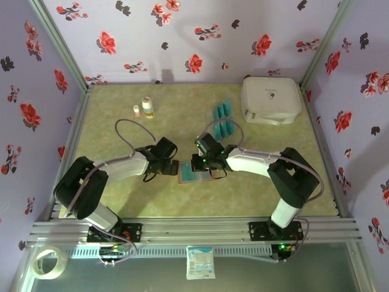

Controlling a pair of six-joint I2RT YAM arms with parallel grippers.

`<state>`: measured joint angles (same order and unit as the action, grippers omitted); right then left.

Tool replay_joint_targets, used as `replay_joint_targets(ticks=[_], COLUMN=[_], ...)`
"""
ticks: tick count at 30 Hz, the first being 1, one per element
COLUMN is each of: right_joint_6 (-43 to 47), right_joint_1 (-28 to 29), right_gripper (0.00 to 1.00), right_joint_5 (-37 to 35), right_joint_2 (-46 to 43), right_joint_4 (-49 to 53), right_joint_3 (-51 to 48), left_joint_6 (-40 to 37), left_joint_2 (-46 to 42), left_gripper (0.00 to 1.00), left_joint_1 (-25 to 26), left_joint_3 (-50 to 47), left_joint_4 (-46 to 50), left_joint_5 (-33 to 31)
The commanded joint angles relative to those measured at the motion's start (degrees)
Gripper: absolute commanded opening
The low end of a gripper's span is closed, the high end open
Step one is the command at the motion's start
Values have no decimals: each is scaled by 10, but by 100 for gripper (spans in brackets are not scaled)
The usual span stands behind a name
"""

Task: Put the credit cards into the card holder

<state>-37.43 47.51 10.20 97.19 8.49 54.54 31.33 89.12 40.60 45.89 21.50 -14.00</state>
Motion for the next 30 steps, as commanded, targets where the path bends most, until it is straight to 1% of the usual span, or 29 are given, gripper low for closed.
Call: replay_joint_targets(ticks=[1,14,22,28,30], right_joint_6=[13,14,3,6,9], right_joint_1=[-4,-4,-3,-3,-3], right_gripper=[3,0,0,0,2], right_joint_5=[-16,-11,11,10,5], right_joint_2=[17,50,62,27,4], right_joint_4=[14,11,-5,10,21], right_joint_3=[19,31,35,39,37], left_joint_6=[-4,-19,-19,-22,-22], left_joint_2=[0,37,51,45,38], left_gripper=[100,100,100,99,100], left_joint_1=[-4,-4,-4,-4,-4], left_joint_3=[-1,19,24,29,31], left_joint_4=[3,-2,-9,-2,4], left_joint_5=[-13,-6,0,1,-1])
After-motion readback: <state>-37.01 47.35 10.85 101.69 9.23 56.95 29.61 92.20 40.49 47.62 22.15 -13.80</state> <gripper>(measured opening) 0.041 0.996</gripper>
